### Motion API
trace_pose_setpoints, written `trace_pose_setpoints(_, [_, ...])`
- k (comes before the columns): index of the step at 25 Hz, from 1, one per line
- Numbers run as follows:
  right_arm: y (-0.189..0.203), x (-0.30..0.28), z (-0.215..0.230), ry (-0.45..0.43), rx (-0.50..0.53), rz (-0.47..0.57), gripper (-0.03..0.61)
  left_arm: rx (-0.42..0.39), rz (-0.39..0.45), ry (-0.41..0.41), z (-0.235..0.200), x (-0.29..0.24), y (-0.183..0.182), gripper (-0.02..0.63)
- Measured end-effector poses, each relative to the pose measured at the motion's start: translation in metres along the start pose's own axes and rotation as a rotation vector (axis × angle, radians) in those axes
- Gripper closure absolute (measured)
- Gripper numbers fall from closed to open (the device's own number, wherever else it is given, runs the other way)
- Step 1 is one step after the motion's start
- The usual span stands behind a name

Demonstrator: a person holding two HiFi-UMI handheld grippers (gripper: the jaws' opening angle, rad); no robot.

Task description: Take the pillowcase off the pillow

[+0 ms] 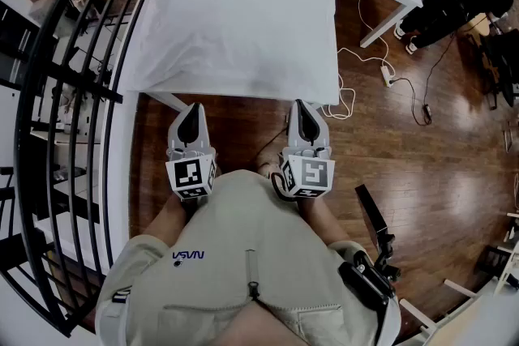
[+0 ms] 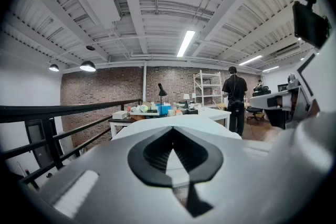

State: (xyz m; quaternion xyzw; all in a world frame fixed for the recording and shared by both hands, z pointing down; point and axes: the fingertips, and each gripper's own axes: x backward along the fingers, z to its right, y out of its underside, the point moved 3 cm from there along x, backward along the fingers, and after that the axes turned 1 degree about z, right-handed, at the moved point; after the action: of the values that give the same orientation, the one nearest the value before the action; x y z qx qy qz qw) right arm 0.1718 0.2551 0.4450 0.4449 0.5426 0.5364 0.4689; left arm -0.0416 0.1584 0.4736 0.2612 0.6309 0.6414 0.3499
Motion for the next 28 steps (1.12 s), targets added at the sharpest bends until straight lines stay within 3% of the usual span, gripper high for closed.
trace_pose_setpoints(14, [0.019, 0.006, 0.047, -0.052, -0.049, -0.018, 0.575, 0.002, -0.013, -0.048, 0.044, 0.003, -0.004, 0.607])
trace_pose_setpoints(21, [0.023, -0.019, 0.031, -0.059, -0.024, -0.042, 0.575, 0.030, -0.033, -0.110, 0.001, -0.006, 0.009, 0.607])
trace_pose_setpoints(28, [0.006, -0.078, 0.021, 0.052, 0.043, -0.063, 0.575, 0.064, -0.013, -0.043, -0.063, -0.075, 0.008, 0.607])
